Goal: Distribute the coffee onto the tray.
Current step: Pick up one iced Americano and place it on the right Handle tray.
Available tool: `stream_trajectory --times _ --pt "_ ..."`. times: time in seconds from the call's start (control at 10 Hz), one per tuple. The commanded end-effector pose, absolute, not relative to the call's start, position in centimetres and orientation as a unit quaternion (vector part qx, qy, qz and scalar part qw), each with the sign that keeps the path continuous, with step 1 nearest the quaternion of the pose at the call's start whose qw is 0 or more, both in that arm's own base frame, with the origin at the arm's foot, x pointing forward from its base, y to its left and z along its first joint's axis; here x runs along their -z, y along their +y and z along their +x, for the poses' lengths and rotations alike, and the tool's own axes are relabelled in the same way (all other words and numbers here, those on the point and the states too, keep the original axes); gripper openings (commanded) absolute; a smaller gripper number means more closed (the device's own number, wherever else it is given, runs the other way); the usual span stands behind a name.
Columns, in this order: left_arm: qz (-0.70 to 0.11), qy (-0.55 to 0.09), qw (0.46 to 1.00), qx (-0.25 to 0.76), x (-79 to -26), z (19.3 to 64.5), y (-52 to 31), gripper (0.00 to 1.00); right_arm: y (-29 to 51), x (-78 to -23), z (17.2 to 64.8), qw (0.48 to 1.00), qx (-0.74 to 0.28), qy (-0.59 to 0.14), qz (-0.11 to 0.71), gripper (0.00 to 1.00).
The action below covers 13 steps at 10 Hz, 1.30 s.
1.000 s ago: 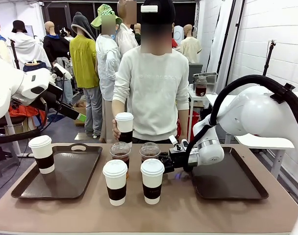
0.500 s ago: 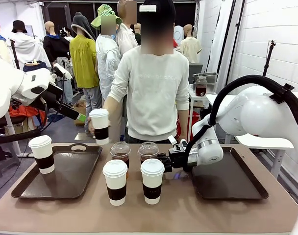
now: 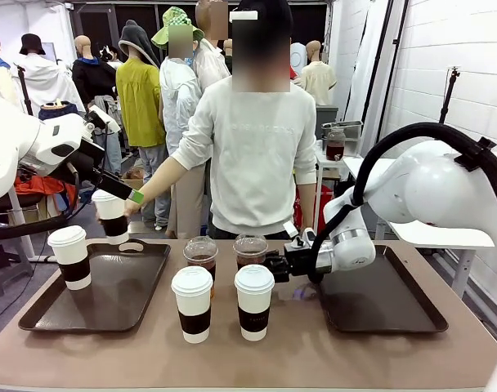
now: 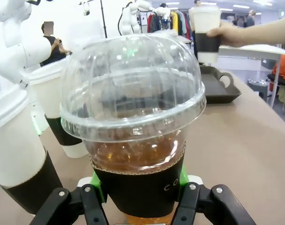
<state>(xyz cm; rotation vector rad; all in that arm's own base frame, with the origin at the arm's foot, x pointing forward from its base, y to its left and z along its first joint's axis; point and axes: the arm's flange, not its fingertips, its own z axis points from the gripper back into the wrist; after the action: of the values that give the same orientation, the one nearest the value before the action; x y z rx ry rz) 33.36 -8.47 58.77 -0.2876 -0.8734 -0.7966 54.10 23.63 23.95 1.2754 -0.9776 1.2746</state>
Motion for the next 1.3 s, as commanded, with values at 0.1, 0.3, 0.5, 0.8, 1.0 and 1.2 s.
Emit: stream_trajectory --times 0.1,0.3,0.5,0.8,1.0,1.2 --pt "-0.138 -0.411 0.82 0.374 -58.8 33.4 -8.4 1.0 20.8 -30.4 54.3 0.525 -0.512 -0.422 0.533 0.63" --pt "-0.138 -0.411 0.82 0.374 -58.8 33.4 -8.4 1.0 16.9 -33.2 53.9 0.534 -0.515 -0.427 0.517 0.63" --pt "-0.138 -0.411 0.82 0.374 -58.8 33.4 -8.4 1.0 13.2 -34.7 53.2 0.55 -0.523 -0.415 0.503 0.63" --pt "-0.138 -0.411 0.82 0.374 -58.8 33.4 -8.4 1.0 8.4 -35.7 52.1 0.553 -0.531 -0.423 0.483 0.63" --pt "-0.138 -0.411 0.82 0.374 -58.8 33.4 -8.4 1.0 7.0 -35.7 51.6 0.55 -0.521 -0.446 0.477 0.63" --pt "-0.138 -0.411 0.82 0.374 -58.8 33.4 -8.4 1.0 6.7 -35.1 52.4 0.564 -0.526 -0.426 0.473 0.63"
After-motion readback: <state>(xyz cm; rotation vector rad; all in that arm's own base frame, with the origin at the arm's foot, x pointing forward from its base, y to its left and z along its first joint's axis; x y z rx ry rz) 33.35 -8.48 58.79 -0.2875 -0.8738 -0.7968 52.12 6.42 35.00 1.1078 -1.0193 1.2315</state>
